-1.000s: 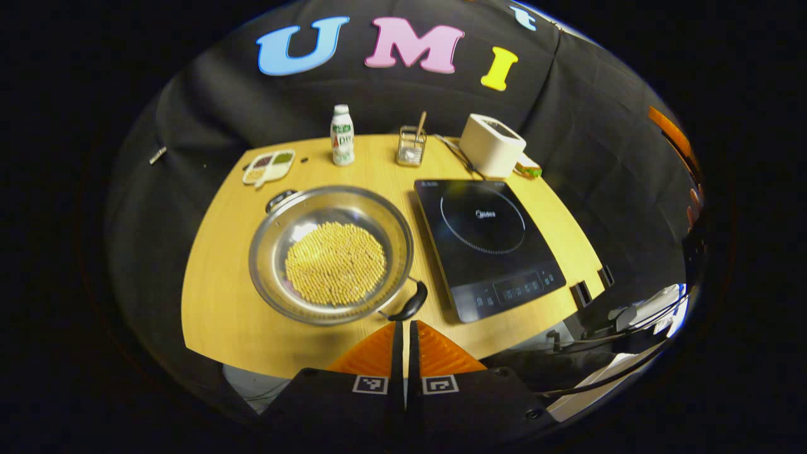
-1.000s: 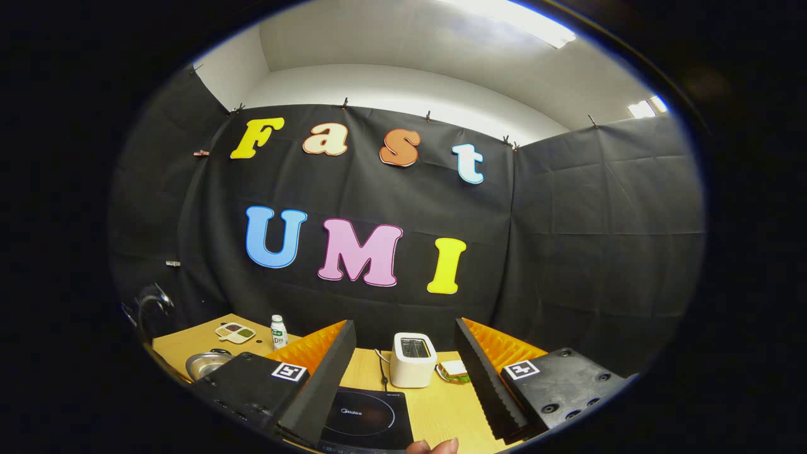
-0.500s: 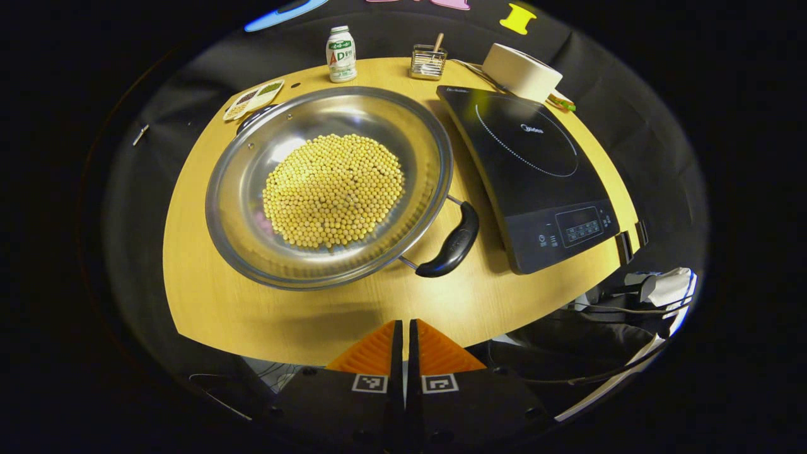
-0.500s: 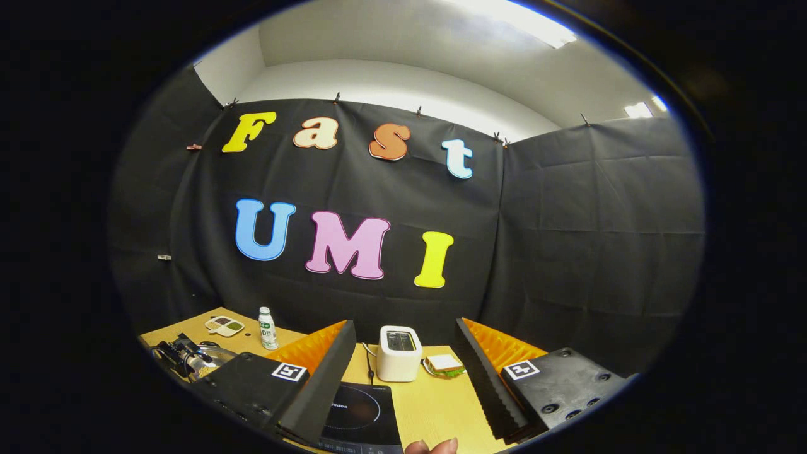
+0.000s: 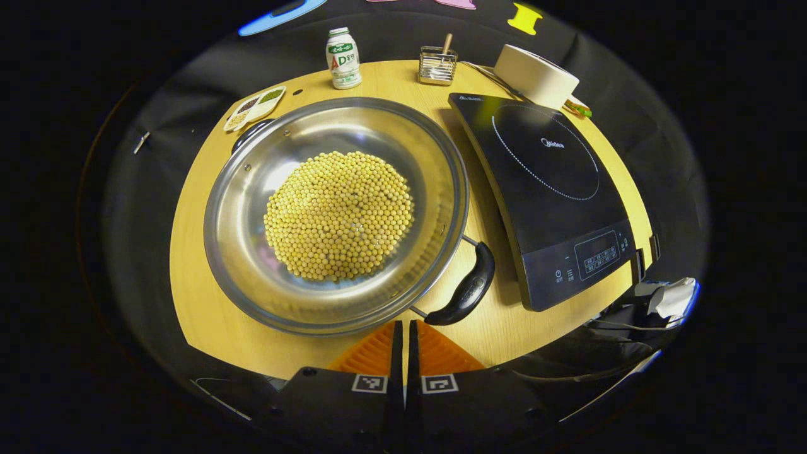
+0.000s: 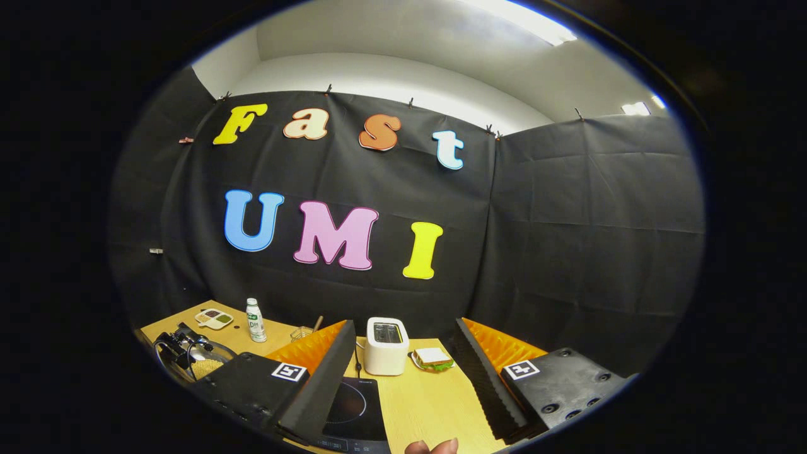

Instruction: First push the handle of the pot to place it horizontally, then grasp the pot with both hands and set it on the induction cooktop.

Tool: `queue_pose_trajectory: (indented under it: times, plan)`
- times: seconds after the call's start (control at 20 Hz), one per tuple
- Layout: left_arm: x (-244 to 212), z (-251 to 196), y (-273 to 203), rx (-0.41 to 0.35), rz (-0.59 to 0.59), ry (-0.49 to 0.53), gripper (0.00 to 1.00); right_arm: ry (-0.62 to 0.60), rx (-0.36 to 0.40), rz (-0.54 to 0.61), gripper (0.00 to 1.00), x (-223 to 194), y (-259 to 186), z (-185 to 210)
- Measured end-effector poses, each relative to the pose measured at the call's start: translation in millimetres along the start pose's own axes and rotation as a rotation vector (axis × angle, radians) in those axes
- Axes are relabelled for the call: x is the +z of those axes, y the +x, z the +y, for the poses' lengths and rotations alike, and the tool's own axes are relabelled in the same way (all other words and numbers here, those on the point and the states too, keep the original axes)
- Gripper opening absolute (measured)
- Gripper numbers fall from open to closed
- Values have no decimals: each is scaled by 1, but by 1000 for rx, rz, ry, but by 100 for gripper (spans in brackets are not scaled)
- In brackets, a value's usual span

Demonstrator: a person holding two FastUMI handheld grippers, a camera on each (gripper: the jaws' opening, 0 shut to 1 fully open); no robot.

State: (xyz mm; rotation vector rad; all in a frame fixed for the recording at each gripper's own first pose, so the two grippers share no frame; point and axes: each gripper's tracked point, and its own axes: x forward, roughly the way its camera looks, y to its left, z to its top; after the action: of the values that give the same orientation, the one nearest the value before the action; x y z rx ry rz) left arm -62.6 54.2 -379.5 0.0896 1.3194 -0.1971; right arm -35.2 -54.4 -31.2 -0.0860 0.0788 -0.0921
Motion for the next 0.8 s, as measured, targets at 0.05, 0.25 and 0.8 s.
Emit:
queue_pose_trajectory:
  times: [0.05, 0.25, 0.8]
  plan:
    - [3, -2, 1, 10, 2, 11, 6, 0, -2, 1, 97, 0, 2, -2]
    - [20, -9, 6, 26, -2, 10, 6, 11, -15, 6, 97, -2, 7, -10]
    - [72, -32, 21, 78, -39, 20, 6, 13, -44, 23, 98, -12, 21, -29]
